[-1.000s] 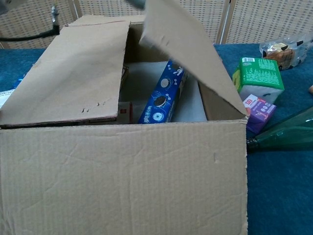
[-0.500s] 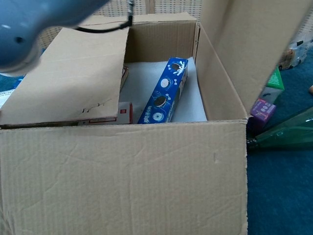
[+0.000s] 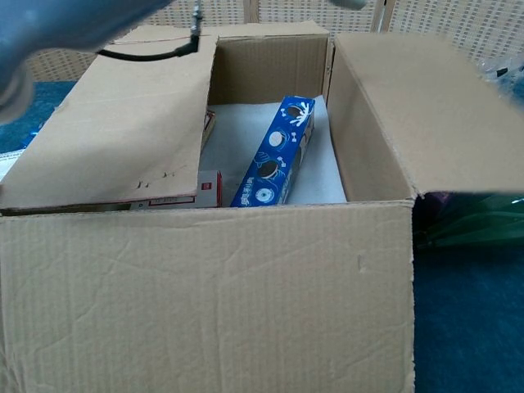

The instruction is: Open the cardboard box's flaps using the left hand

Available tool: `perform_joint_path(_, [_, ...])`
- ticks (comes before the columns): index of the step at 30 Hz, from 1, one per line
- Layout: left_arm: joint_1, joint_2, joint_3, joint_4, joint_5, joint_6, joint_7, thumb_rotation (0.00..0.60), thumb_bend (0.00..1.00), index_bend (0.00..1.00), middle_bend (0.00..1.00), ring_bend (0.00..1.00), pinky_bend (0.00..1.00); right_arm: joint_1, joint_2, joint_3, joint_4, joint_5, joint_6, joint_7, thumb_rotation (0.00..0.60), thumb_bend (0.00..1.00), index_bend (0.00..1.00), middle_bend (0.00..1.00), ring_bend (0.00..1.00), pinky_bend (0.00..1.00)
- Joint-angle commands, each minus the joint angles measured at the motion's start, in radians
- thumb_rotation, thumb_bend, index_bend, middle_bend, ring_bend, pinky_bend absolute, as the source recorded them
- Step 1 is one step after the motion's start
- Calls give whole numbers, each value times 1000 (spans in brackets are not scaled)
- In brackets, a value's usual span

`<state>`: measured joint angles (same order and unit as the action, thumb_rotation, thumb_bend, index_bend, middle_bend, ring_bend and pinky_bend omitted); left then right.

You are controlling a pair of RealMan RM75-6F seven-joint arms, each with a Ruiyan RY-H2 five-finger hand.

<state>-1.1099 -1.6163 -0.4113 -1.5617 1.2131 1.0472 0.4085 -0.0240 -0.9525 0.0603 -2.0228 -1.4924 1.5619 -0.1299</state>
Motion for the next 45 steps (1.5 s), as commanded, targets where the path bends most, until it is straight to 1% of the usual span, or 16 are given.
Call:
perform_joint_path(1, [34,82,47,-72,-27,-55,8,600,0,2,0,0,118,-6,-1,-6,3,-8,7,2,600,0,0,0,0,0])
perform_joint_path(4, [57,168,78,-149,-77,-117,2,600,0,34,0,0,135,-6,-1,-4,5,-6,8,6,600,0,0,0,0,0])
perform_joint_path(5, [68,209,97,-182,-100,-147,1,600,0,59,4,0,160,-5,-1,-1,6,-1,8,8,600,0,0,0,0,0])
perform_joint_path(7, [71,254,113,-217,-128,-179,7,600,0,98,6,0,196,-4,-2,2,7,4,8,9,600,0,0,0,0,0])
perform_joint_path(10, [75,294,135,-250,-156,-204,11,600,0,121,5,0,203,-3,-4,3,9,6,6,3,600,0,0,0,0,0])
perform_joint_path(12, [79,312,156,-258,-155,-212,22,600,0,127,21,2,204,-2,-7,2,10,3,6,-4,600,0,0,0,0,0])
perform_joint_path(15, [86,333,177,-272,-157,-217,19,600,0,130,12,1,205,-3,-20,9,19,6,20,-27,600,0,0,0,0,0])
perform_joint_path(21, [94,340,196,-269,-141,-206,11,600,0,129,0,0,203,-2,-39,15,29,8,28,-53,600,0,0,0,0,0])
perform_joint_path(30, [79,301,179,-239,-138,-175,2,600,0,119,0,0,200,-4,-40,11,28,-3,32,-55,600,0,0,0,0,0])
perform_joint_path(33, [66,279,173,-224,-162,-174,11,600,0,119,0,0,204,-4,-40,11,29,-4,32,-53,600,0,0,0,0,0])
perform_joint_path(35, [48,255,176,-201,-203,-184,35,600,0,119,0,0,209,-5,-36,13,30,-1,32,-44,600,0,0,0,0,0])
perform_joint_path(40, [26,244,185,-200,-258,-190,71,600,0,119,3,0,220,-4,-30,15,30,3,28,-33,600,0,0,0,0,0])
perform_joint_path(43, [18,255,192,-211,-280,-196,86,600,0,124,74,28,234,-3,-29,15,30,4,28,-30,600,0,0,0,0,0])
perform_joint_path(44, [15,261,194,-217,-287,-198,91,600,0,131,125,62,236,-3,-28,16,30,4,28,-29,600,0,0,0,0,0])
perform_joint_path(45, [13,269,197,-223,-294,-200,97,600,0,143,180,106,267,-3,-28,16,30,4,29,-28,600,0,0,0,0,0])
